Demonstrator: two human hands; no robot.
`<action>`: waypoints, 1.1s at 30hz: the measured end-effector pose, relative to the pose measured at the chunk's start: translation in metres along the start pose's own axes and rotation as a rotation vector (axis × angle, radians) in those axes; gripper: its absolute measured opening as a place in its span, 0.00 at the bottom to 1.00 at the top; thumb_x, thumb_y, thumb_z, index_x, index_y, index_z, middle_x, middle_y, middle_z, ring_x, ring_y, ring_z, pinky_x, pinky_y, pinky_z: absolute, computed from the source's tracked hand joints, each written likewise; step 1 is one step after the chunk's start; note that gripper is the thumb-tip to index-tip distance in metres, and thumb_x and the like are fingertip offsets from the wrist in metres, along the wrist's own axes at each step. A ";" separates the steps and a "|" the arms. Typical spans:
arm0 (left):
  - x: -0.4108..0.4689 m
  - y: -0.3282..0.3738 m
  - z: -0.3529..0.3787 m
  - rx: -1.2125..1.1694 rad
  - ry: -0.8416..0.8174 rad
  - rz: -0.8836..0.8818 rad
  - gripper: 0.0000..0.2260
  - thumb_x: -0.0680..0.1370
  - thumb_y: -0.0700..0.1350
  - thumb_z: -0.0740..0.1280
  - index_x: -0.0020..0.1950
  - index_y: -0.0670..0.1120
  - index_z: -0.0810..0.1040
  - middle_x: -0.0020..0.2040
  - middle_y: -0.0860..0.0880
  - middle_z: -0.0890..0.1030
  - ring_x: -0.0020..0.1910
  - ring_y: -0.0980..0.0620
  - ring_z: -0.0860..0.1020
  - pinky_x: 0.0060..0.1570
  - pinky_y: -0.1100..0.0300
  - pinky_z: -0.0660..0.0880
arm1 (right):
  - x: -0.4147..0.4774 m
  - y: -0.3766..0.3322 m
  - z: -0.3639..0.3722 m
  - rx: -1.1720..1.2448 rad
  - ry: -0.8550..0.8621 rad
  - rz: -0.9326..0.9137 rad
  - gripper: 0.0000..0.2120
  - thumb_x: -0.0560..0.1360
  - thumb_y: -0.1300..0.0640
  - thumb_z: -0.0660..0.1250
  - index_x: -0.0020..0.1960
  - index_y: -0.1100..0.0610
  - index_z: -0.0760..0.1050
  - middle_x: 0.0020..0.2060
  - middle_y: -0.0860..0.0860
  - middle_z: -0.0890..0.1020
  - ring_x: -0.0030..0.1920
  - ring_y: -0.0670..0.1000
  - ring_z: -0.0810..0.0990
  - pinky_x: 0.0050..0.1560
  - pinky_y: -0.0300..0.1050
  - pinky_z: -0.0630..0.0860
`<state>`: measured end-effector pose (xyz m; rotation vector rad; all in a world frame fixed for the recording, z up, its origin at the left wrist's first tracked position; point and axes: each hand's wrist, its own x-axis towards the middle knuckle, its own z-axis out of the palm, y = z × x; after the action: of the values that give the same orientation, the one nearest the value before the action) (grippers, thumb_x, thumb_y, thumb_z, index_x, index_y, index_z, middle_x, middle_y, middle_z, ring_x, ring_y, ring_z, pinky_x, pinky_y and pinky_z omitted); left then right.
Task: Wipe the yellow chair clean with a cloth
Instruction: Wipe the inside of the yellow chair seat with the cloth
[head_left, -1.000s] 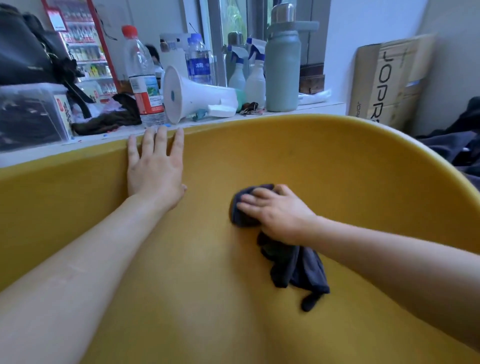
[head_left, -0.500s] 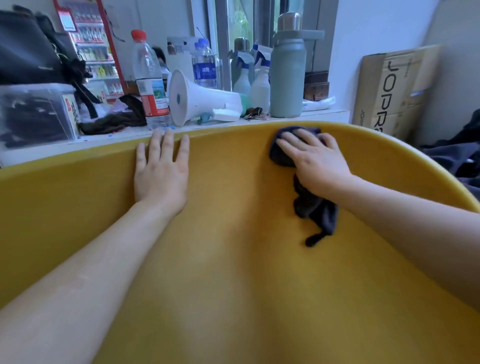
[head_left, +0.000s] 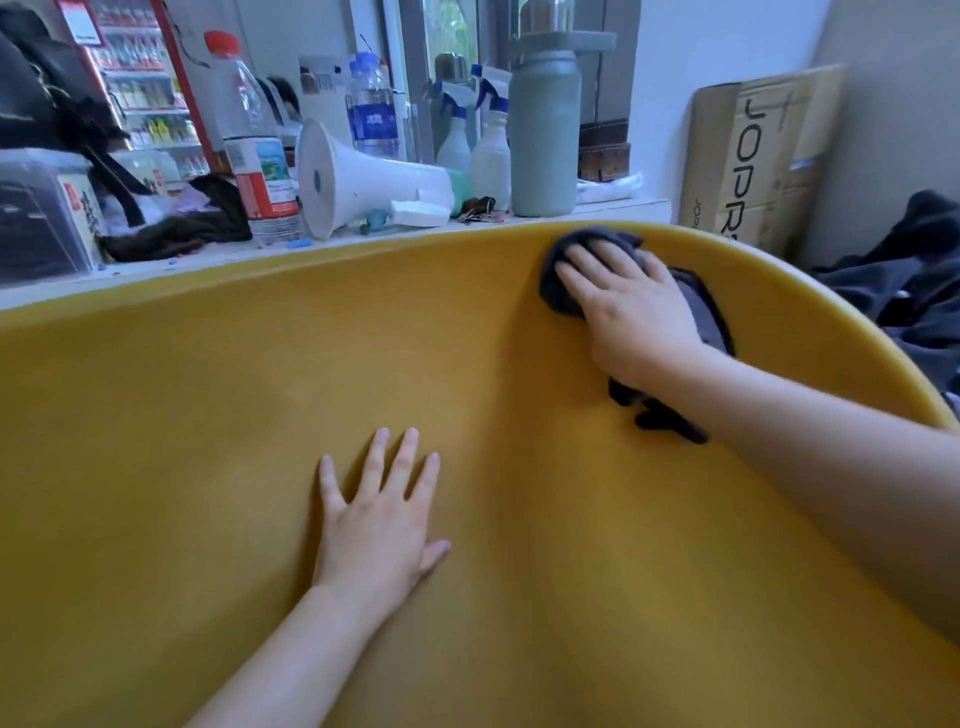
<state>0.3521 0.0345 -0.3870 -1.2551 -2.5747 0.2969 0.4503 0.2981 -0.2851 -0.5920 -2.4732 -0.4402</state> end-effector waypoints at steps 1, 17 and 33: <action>0.000 0.000 0.000 -0.003 -0.001 -0.001 0.38 0.75 0.67 0.55 0.77 0.54 0.40 0.77 0.49 0.36 0.75 0.45 0.35 0.66 0.31 0.43 | -0.021 -0.022 0.012 0.041 -0.044 0.004 0.27 0.76 0.57 0.55 0.75 0.52 0.63 0.76 0.50 0.63 0.76 0.53 0.59 0.70 0.55 0.59; 0.002 0.005 -0.011 0.006 -0.069 -0.043 0.38 0.75 0.65 0.58 0.77 0.54 0.43 0.77 0.49 0.37 0.76 0.45 0.37 0.67 0.31 0.49 | -0.130 -0.034 0.014 0.008 -0.329 -0.449 0.20 0.78 0.56 0.54 0.68 0.50 0.73 0.71 0.47 0.71 0.71 0.50 0.69 0.60 0.49 0.69; 0.000 0.083 -0.015 -0.504 -0.169 0.122 0.26 0.77 0.57 0.58 0.74 0.59 0.56 0.77 0.55 0.51 0.76 0.53 0.52 0.69 0.45 0.62 | -0.100 0.043 -0.029 -0.124 -0.303 -0.451 0.14 0.77 0.56 0.57 0.61 0.48 0.73 0.63 0.44 0.75 0.67 0.51 0.69 0.51 0.49 0.67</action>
<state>0.4182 0.0862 -0.3974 -1.6150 -2.8261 -0.2555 0.5592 0.2903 -0.3126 -0.1454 -2.8912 -0.7265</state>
